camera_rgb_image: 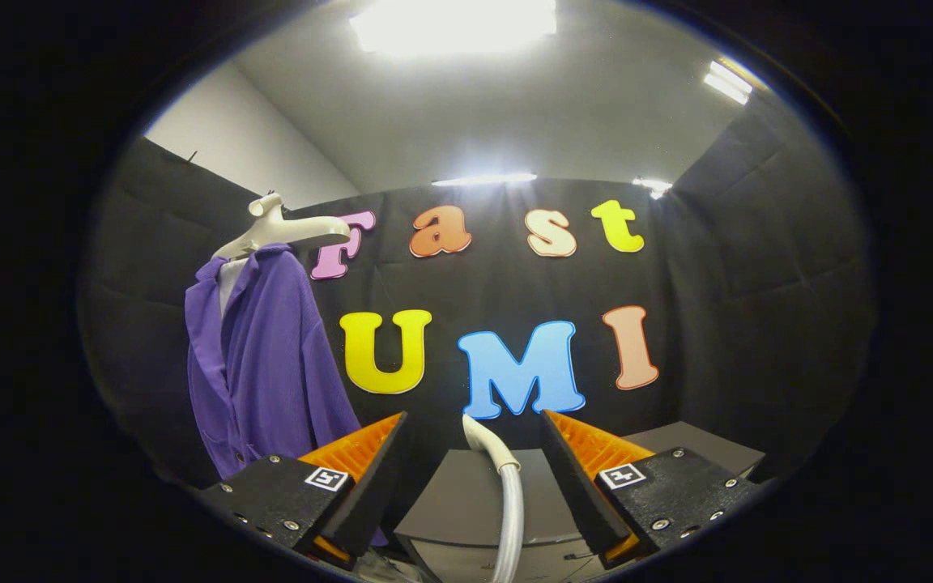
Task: Iron the clothes twice with a garment steamer, once on the left side and once on the right side.
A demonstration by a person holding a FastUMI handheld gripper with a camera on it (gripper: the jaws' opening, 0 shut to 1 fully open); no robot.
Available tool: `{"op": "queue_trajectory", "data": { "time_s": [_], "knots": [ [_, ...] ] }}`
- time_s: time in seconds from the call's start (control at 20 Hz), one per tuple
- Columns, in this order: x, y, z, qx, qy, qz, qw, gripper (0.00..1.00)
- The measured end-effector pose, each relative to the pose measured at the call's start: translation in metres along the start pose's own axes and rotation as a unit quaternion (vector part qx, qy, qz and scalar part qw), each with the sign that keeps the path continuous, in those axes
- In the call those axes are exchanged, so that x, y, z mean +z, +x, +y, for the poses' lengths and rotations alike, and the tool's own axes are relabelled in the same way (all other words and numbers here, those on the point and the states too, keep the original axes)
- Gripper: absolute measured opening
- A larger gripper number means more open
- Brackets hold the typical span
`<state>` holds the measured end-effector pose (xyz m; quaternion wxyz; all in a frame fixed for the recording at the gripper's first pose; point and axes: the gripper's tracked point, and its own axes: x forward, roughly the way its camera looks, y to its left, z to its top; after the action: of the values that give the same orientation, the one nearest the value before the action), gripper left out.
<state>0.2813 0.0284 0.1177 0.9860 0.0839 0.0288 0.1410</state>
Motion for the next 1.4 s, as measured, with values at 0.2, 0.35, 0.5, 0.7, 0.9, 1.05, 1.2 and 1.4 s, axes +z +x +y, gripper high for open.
{"op": "queue_trajectory", "data": {
  "time_s": [0.2,0.35,0.5,0.7,0.9,1.05,1.2,1.4],
  "knots": [
    [-0.017,0.052,-0.018,0.029,0.029,0.047,0.998,0.96],
    [-0.022,0.084,-0.024,0.067,0.092,0.070,0.991,0.96],
    [-0.035,0.116,-0.038,0.078,0.147,0.103,0.981,0.95],
    [-0.062,0.151,-0.045,0.093,0.211,0.168,0.958,0.94],
    [-0.091,0.176,-0.041,0.106,0.257,0.227,0.933,0.94],
    [-0.110,0.191,-0.040,0.114,0.259,0.256,0.924,0.94],
    [-0.132,0.202,-0.040,0.116,0.273,0.294,0.909,0.94],
    [-0.158,0.215,-0.040,0.118,0.293,0.336,0.888,0.94]
  ]
}}
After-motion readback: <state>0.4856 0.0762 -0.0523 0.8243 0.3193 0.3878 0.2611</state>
